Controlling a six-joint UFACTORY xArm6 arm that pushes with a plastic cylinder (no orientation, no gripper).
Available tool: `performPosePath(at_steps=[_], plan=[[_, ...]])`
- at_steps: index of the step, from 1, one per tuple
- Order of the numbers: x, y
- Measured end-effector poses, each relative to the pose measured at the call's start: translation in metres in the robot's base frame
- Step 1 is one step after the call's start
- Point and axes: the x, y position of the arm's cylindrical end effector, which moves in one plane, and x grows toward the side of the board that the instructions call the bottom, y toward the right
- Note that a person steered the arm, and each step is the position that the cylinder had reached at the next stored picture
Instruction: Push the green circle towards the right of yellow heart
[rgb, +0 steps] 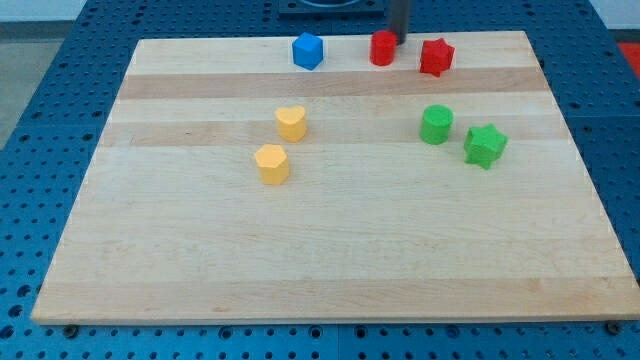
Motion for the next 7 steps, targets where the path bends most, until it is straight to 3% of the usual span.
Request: performPosePath(at_steps=[2,3,4,5,6,7], plan=[[0.014,0.068],[0.017,0.176],[0.040,0.193],[0.032,0.093],[0.053,0.079],[0.083,0.106]])
